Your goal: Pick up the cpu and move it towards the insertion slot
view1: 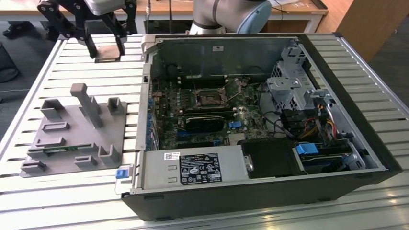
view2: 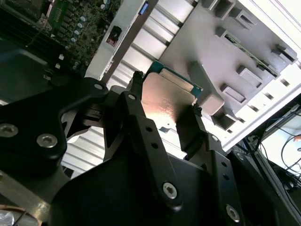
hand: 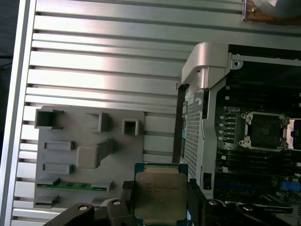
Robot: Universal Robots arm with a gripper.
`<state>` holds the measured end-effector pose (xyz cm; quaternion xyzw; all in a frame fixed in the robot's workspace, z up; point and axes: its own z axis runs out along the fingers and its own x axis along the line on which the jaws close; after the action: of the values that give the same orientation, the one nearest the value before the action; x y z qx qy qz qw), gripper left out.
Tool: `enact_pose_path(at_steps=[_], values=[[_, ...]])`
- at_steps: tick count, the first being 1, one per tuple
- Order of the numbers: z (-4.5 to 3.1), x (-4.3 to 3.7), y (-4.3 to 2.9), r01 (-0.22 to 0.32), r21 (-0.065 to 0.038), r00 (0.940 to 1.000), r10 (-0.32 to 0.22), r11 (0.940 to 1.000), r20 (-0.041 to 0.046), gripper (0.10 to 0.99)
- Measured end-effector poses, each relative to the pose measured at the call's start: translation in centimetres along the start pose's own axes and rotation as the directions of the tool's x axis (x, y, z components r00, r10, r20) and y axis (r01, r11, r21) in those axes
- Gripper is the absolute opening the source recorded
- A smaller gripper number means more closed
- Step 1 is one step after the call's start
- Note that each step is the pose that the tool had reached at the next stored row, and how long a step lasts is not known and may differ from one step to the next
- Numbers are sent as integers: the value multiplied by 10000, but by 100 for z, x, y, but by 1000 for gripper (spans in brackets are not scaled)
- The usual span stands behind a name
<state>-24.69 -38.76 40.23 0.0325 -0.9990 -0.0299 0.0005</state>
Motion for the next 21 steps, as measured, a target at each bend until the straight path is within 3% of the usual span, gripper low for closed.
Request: enact_pose_path(at_steps=[21], values=[[-1,-313,-20,0,0,10000,0,10000,0,537]])
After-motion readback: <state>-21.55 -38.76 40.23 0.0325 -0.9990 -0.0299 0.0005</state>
